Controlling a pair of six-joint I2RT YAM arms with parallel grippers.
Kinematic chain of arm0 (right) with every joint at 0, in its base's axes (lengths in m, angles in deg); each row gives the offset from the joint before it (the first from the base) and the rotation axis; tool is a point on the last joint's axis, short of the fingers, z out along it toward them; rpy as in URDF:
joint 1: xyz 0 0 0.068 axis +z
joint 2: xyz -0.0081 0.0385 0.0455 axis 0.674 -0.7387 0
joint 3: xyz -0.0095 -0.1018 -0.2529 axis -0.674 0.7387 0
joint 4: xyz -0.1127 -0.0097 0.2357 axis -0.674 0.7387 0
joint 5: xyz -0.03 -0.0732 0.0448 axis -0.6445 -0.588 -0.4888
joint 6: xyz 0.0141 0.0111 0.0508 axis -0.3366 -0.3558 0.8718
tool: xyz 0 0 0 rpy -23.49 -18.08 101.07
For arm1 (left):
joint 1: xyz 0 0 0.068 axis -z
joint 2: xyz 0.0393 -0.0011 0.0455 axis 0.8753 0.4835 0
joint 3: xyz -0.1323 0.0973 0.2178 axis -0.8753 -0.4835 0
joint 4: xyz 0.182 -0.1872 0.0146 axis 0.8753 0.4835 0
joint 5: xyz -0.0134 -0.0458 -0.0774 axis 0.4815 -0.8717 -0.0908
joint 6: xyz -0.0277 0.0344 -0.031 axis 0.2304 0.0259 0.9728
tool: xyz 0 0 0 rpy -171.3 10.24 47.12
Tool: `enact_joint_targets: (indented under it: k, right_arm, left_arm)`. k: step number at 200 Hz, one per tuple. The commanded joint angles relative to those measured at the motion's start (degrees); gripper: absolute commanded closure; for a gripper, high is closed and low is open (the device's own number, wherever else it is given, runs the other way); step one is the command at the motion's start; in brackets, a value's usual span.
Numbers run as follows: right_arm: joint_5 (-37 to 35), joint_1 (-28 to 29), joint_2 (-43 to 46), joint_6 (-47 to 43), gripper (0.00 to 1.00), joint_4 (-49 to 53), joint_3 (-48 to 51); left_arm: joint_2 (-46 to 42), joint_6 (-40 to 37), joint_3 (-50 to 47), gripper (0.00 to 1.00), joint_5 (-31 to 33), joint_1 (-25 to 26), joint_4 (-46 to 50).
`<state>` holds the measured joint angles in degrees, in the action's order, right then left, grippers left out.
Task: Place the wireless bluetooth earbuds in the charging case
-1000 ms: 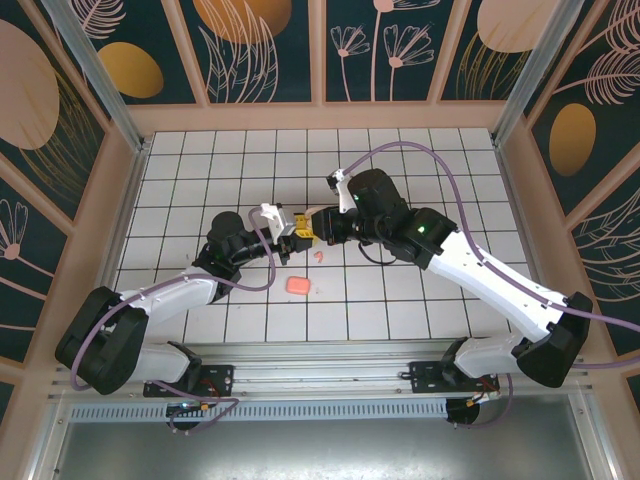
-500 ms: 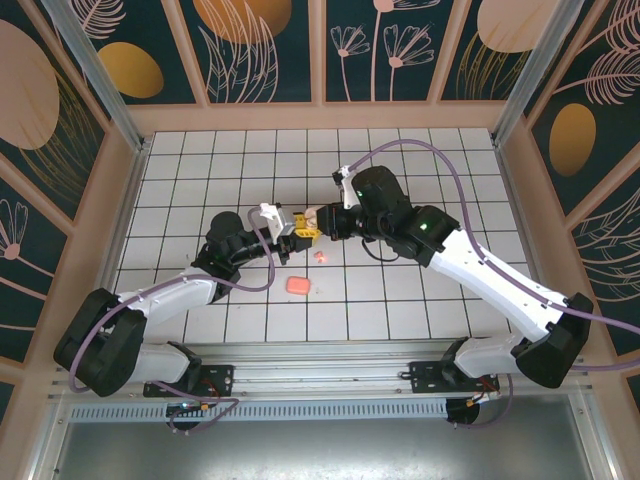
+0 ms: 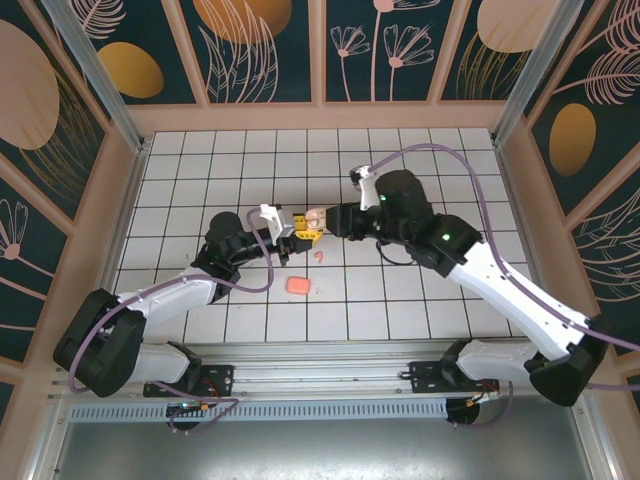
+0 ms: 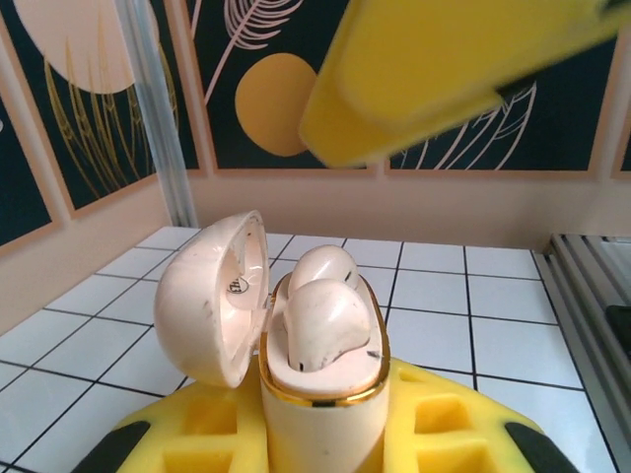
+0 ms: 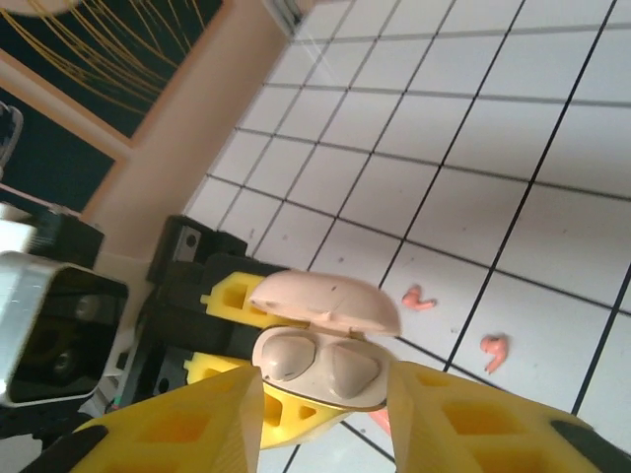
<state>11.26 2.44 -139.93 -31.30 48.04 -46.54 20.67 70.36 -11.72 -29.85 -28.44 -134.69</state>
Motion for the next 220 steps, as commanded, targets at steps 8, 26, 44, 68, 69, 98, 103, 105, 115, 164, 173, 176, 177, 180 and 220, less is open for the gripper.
enact_joint_targets:
  k: [8, 26, 44, 68, 69, 98, 103, 105, 115, 164, 173, 176, 177, 180, 220]
  right_arm:
    - [14.0, -7.7, 3.6, -0.7, 0.52, -5.7, 3.0]
    - [21.6, -10.8, 2.7, -0.9, 0.48, -7.5, 3.8]
    - [26.5, -11.9, 1.0, -1.6, 0.45, -8.9, 4.1]
    - [31.8, -12.5, -1.5, -1.7, 0.43, -11.3, 4.2]
    - [31.9, -12.5, -1.5, -1.6, 0.43, -11.4, 4.2]
    - [36.5, -12.4, -3.9, -1.4, 0.42, -14.0, 4.0]
    - [37.0, -12.5, -4.2, -1.4, 0.42, -14.2, 3.9]
    - [37.1, -12.5, -4.2, -1.4, 0.42, -14.2, 3.9]
    - [38.1, -12.5, -4.6, -1.4, 0.42, -14.6, 4.1]
    - [39.5, -12.1, -5.5, -0.4, 0.42, -15.5, 5.0]
    - [39.6, -12.0, -5.5, -0.2, 0.42, -15.9, 5.2]
    - [39.5, -12.0, -5.5, -0.2, 0.42, -15.9, 5.2]
    - [39.5, -12.0, -5.5, -0.2, 0.42, -15.9, 5.2]
    - [39.5, -11.9, -5.5, -0.1, 0.42, -16.0, 5.3]
    - [40.5, -11.6, -5.1, 0.0, 0.44, -16.4, 5.6]
  left_arm:
    - [-1.2, 0.6, 0.3, 0.97, -6.0, 0.4, -5.5]
    - [-1.2, 1.2, 0.7, 0.97, -7.8, 0.4, -6.0]
    - [-1.3, 1.4, 1.1, 0.97, -8.7, 0.4, -6.0]
    - [-1.2, 1.7, 1.1, 0.97, -9.1, 0.5, -5.9]
    - [-1.2, 1.7, 1.1, 0.97, -9.1, 0.5, -5.9]
    - [-1.5, 1.8, 1.1, 0.97, -9.2, 0.5, -5.9]
    - [-1.6, 1.8, 1.2, 0.97, -9.0, 0.5, -5.8]
    - [-1.6, 1.8, 1.1, 0.97, -9.0, 0.5, -5.8]
    - [-1.7, 1.7, 1.1, 0.97, -8.9, 0.5, -5.6]
    - [-1.8, 1.7, 1.1, 0.97, -8.6, 0.5, -5.6]
    - [-2.0, 1.8, 1.1, 0.97, -8.6, 0.5, -5.7]
    - [-1.9, 1.8, 1.1, 0.97, -8.6, 0.5, -5.7]
    - [-2.0, 1.8, 1.1, 0.97, -8.6, 0.5, -5.7]
    - [-1.9, 1.8, 1.1, 0.97, -8.5, 0.5, -5.6]
    - [-2.0, 1.3, 1.3, 0.97, -7.2, 0.5, -4.5]
